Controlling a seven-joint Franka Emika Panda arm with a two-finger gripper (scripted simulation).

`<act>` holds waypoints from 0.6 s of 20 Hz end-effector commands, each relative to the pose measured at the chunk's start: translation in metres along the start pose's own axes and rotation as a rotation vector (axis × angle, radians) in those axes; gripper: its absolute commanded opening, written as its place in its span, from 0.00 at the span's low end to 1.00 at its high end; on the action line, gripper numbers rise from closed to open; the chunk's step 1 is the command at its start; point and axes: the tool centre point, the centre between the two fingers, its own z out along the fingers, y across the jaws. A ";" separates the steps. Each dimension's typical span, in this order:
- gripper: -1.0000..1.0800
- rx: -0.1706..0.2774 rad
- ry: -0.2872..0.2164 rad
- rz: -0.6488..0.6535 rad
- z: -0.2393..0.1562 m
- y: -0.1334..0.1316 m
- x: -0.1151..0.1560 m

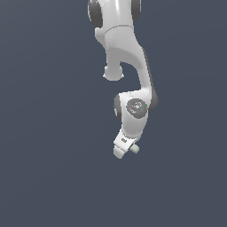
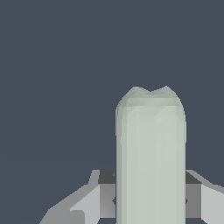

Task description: Pick up the object and move it to a goal position.

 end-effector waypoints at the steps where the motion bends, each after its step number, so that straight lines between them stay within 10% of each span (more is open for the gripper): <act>1: 0.00 -0.001 0.001 0.000 -0.014 -0.002 -0.006; 12: 0.00 -0.002 -0.001 0.000 -0.105 -0.016 -0.045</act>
